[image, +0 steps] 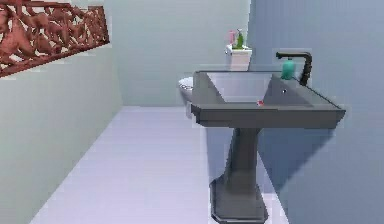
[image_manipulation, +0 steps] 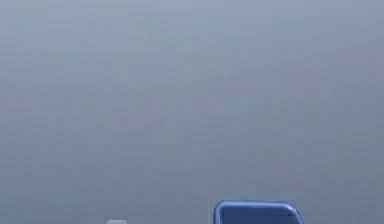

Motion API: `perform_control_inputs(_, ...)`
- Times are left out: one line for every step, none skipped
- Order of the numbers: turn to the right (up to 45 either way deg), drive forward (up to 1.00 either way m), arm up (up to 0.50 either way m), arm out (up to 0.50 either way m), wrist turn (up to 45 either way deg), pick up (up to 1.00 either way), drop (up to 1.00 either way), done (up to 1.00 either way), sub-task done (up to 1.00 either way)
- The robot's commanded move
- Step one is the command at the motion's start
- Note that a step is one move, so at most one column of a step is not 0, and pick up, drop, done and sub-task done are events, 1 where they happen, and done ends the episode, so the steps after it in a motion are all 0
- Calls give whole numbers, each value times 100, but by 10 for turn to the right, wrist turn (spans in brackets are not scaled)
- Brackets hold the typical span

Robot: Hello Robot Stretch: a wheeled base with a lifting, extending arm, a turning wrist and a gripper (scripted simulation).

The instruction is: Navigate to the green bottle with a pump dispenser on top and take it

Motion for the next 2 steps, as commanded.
perform_control_inputs(0,60,0,0,0,0,0,0,0)
perform_control_inputs(-450,0,0,0,0,0,0,0,0)
